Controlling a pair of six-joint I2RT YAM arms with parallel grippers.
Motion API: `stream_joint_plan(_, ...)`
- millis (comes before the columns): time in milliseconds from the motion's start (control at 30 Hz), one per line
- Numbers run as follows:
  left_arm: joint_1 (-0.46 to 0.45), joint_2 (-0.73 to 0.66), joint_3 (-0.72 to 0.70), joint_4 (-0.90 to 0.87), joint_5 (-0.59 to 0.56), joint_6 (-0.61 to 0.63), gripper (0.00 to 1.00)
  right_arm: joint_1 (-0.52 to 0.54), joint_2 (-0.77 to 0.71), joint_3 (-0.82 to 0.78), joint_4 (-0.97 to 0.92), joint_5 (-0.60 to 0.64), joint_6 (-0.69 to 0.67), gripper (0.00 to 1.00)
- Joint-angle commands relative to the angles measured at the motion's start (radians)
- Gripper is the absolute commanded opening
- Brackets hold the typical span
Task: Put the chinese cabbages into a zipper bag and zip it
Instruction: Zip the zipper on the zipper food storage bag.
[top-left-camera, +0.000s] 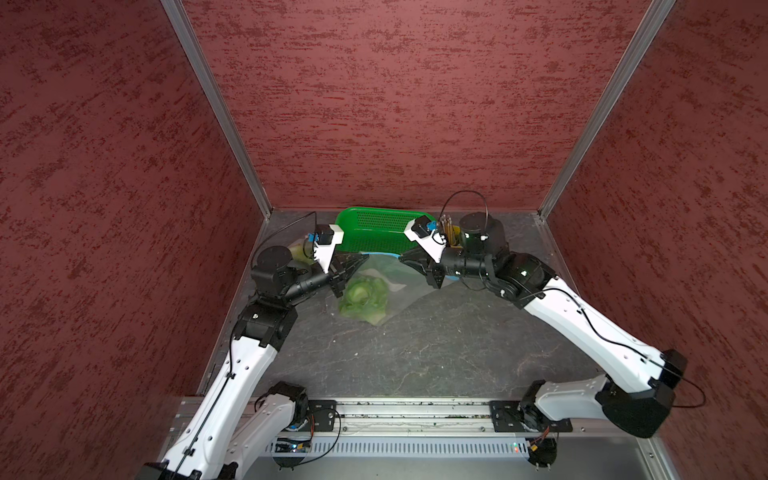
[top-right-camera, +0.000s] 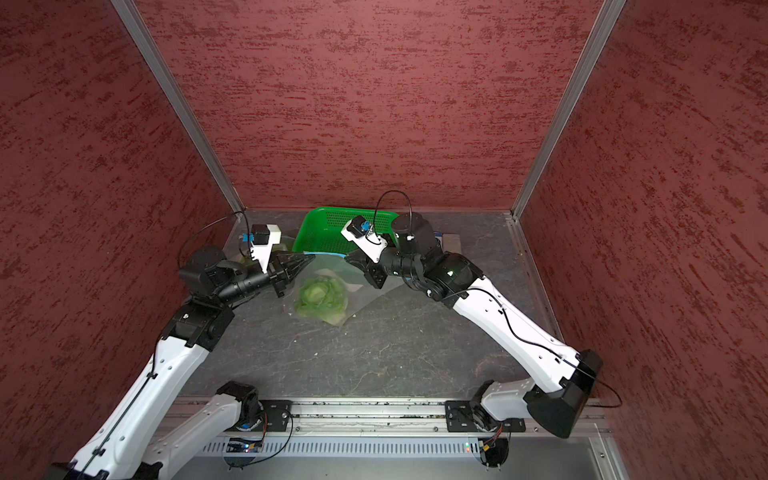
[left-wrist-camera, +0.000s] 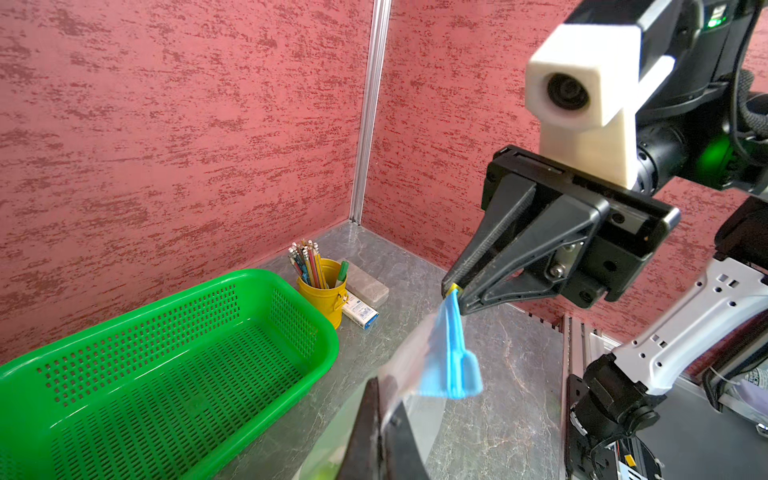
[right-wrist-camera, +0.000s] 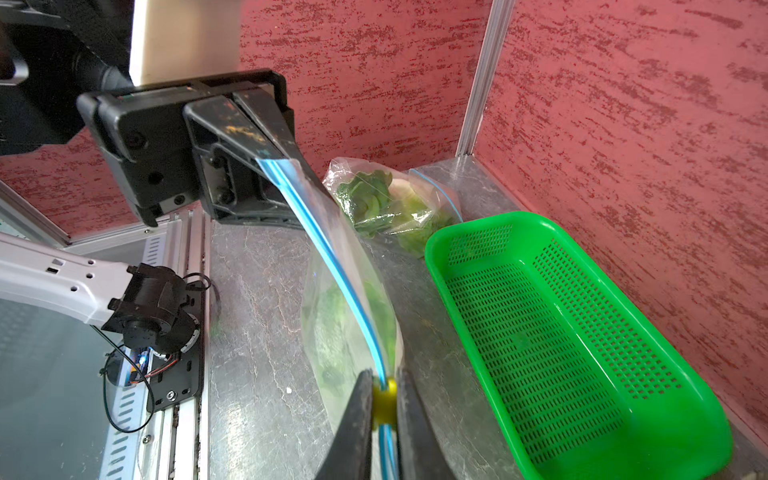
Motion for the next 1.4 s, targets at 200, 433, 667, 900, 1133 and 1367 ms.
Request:
stream_joint_plan(200, 0.057, -0.058, 0.001, 0.049, -0.097, -0.075, 0.00, -0.032, -0.093, -0.061, -0.020, 0.078, 0.047, 0.13)
stream_joint_plan(433, 0.078, -0.073, 0.019, 0.026, -0.121, -0.095, 0.00, -0.038, -0.133, -0.110, -0.026, 0.108, 0.066, 0.13)
stream_joint_plan(667, 0.108, -0.077, 0.028, 0.026, -0.151, -0.134, 0.00, -0.040, -0.168, -0.155, -0.023, 0.129, 0.077, 0.13)
stream_joint_plan(900, 0.134, -0.090, 0.045, 0.015, -0.178, -0.168, 0.00, -0.041, -0.188, -0.187, -0.020, 0.149, 0.088, 0.13)
stream_joint_plan(1133, 0.166, -0.096, 0.060, -0.013, -0.220, -0.202, 0.00, -0.042, -0.200, -0.213, -0.022, 0.176, 0.098, 0.13)
stream_joint_plan(1367, 0.181, -0.106, 0.056, -0.004, -0.233, -0.220, 0.00, -0.044, -0.211, -0.235, -0.028, 0.224, 0.108, 0.13)
